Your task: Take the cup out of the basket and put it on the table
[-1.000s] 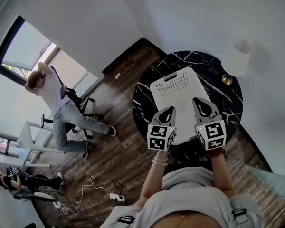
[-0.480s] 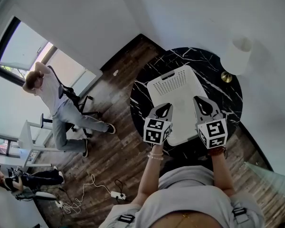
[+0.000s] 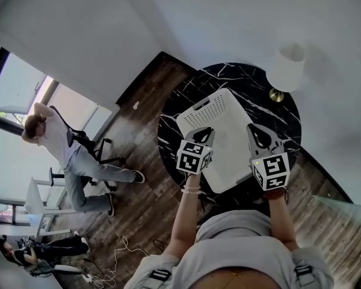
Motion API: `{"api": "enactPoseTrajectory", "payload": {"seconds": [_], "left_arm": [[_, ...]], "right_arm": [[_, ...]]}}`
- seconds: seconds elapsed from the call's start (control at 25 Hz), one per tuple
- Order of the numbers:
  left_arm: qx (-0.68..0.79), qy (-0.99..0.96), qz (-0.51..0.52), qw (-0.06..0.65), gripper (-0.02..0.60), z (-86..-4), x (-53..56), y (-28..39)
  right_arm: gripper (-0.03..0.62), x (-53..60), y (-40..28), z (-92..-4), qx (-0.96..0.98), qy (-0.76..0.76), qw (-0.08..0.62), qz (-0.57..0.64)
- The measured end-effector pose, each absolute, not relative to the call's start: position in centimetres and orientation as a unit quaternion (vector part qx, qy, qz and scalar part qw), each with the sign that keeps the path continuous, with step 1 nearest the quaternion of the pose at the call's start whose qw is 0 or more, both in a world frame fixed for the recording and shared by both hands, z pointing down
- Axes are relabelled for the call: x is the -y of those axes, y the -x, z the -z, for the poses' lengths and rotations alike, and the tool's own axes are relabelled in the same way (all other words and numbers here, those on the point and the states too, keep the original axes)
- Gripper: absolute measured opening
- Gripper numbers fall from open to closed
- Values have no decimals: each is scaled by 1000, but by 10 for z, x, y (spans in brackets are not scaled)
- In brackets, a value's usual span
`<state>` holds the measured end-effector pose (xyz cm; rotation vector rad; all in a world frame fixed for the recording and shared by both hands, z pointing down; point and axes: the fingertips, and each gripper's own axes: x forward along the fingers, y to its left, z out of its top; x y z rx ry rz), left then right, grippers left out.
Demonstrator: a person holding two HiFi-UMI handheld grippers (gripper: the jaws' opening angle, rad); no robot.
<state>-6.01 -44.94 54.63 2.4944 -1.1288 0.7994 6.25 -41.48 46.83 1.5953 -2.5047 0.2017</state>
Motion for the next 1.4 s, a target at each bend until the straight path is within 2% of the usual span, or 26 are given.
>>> {"api": "enactPoseTrajectory", "payload": {"seconds": [0.12,0.36,0.72,1.0,1.4], "left_arm": [[375,-867,-294,146,31,-555,454,53],[341,-866,-333,147,34,-573,460,44],[271,-849,-440,111,67,-607,474,35],[192,-830,-516,89,71,-635,470,25],[150,-809,-563,77,86,-656,471,25]], "right_arm": [[9,418,-68,-470,832,-544,83,-70],[9,424,-74,-473,822,-557,84,-78],[9,428,-87,-479,809,-576,84,-87],[9,429,-97,-484,800,-586,85,-95],[9,428,-108,-488,790,-598,77,-107]]}}
